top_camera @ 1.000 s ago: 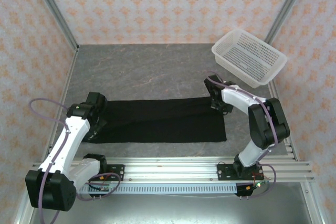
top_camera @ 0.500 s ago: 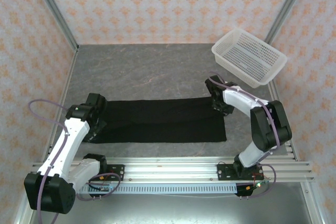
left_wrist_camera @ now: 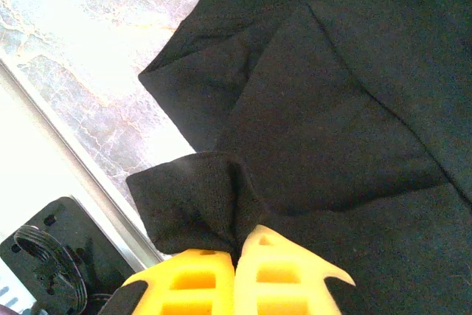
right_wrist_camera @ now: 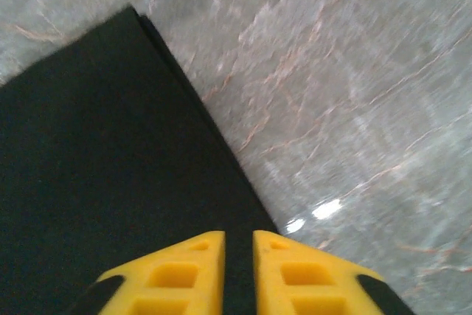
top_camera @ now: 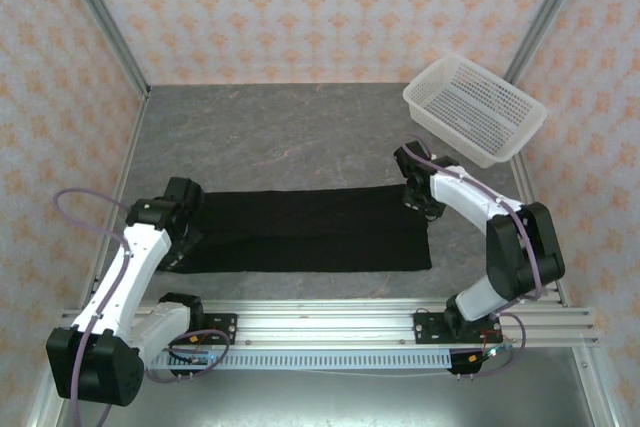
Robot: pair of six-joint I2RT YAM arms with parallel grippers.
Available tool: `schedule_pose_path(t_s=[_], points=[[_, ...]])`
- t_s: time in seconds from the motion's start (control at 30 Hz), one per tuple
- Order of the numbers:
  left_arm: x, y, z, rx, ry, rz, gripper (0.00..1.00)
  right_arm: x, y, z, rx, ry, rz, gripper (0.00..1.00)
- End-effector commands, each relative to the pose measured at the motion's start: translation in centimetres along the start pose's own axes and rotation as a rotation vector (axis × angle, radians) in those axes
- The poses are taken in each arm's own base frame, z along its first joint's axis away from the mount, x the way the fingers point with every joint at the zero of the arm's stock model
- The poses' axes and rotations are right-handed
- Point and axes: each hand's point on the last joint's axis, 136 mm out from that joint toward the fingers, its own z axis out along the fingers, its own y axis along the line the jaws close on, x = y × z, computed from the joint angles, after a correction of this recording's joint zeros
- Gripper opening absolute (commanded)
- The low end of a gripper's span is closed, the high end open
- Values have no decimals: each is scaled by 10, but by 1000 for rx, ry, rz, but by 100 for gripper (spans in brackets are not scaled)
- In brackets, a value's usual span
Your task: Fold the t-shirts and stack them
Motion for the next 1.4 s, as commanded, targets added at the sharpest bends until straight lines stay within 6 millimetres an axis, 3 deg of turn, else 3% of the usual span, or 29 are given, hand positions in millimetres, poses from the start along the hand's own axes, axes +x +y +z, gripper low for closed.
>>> schedule_pose_path(t_s=[0.0, 0.13, 0.43, 0.67, 0.87, 1.27, 1.37], points=[[-6, 4, -7, -18, -31, -8, 0, 26, -3, 24, 36, 105, 23, 10], [-2, 0, -11, 5, 4, -15, 0, 26, -12, 28, 110, 111, 11, 4], [-6, -7, -30, 27, 9, 23, 0, 2, -10, 8, 98, 20, 2, 9], [12, -17, -26, 51, 44, 47, 0, -12, -6, -5, 89, -21, -10, 10], [26, -36, -22, 79, 47, 93, 0, -10, -9, -4, 93, -17, -14, 11], [35, -64, -16, 109, 54, 139, 0, -9, -12, -9, 95, -20, -13, 11], [36, -62, -12, 75, 49, 167, 0, -9, -12, -9, 93, -19, -13, 11]])
